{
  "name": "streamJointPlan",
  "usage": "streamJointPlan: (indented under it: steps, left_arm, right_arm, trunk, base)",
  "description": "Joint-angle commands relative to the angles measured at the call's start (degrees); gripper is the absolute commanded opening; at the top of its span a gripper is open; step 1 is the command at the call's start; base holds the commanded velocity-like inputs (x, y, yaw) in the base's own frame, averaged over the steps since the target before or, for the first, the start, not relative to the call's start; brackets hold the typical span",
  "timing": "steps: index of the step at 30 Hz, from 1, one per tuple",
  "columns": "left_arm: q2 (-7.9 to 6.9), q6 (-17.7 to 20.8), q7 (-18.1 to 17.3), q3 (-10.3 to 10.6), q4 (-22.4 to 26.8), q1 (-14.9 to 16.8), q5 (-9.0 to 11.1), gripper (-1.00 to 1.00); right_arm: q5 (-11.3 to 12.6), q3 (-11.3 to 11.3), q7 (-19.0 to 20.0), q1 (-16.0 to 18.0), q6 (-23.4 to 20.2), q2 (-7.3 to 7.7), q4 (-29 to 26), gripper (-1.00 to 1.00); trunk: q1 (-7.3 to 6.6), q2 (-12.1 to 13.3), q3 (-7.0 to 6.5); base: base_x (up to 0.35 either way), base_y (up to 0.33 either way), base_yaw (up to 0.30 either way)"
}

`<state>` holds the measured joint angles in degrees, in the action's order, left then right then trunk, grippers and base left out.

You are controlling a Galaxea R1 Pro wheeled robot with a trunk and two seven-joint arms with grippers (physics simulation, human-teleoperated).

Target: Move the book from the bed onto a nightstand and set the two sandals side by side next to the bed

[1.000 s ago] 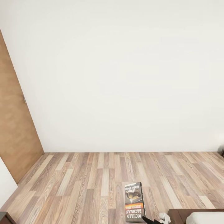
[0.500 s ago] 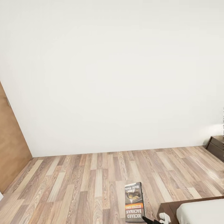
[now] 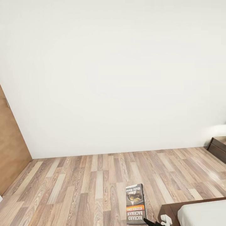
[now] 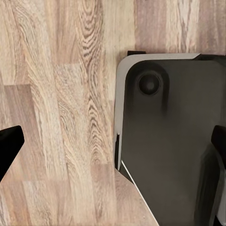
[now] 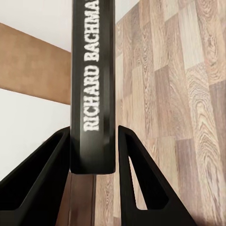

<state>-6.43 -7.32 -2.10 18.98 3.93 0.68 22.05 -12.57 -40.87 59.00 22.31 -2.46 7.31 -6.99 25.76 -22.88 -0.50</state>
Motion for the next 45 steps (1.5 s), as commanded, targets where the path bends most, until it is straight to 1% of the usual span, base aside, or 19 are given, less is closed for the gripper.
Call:
streamJointPlan:
  steps: [1, 12, 19, 37, 40, 45]
  left_arm:
    - [-0.03, -0.2, -0.2, 0.4, -0.1, 0.0, 0.6, 1.00]
    - [-0.06, -0.2, -0.3, 0.4, -0.1, 0.0, 0.6, 1.00]
    - [-0.03, -0.1, -0.4, 0.4, -0.1, 0.1, 0.7, 1.00]
    - [0.00, -0.2, -0.4, 0.4, -0.1, 0.0, 0.6, 1.00]
    - [0.01, -0.2, -0.1, 0.5, -0.1, 0.0, 0.5, 1.00]
    - [0.01, -0.2, -0.1, 0.5, -0.1, 0.0, 0.5, 1.00]
  right_arm:
    - [-0.5, -0.5, 0.2, 0.0, -0.3, -0.01, 0.0, -1.00]
    - [-0.5, -0.5, 0.2, 0.0, -0.3, -0.08, 0.0, -1.00]
    - [-0.5, -0.6, 0.1, 0.0, -0.3, -0.09, 0.0, -1.00]
    - [-0.5, -0.6, -0.1, 0.0, -0.3, -0.10, 0.0, -1.00]
    - [-0.7, -1.2, -0.5, 1.0, -0.2, 0.69, -0.8, -1.00]
    - [-0.7, -1.2, -0.5, 1.4, -0.2, 0.69, -0.8, -1.00]
  trunk:
    - [0.02, 0.0, 0.02]
    - [0.02, 0.0, 0.02]
    - [0.02, 0.0, 0.02]
    - [0.02, 0.0, 0.02]
    - [0.02, 0.0, 0.02]
    - [0.02, 0.0, 0.02]
  base:
    - [0.000, 0.000, -0.003]
    - [0.034, 0.000, -0.001]
    - [0.236, 0.044, 0.000]
    - [0.314, 0.040, 0.000]
    - [0.000, 0.000, 0.000]
    - [0.000, 0.000, 0.000]
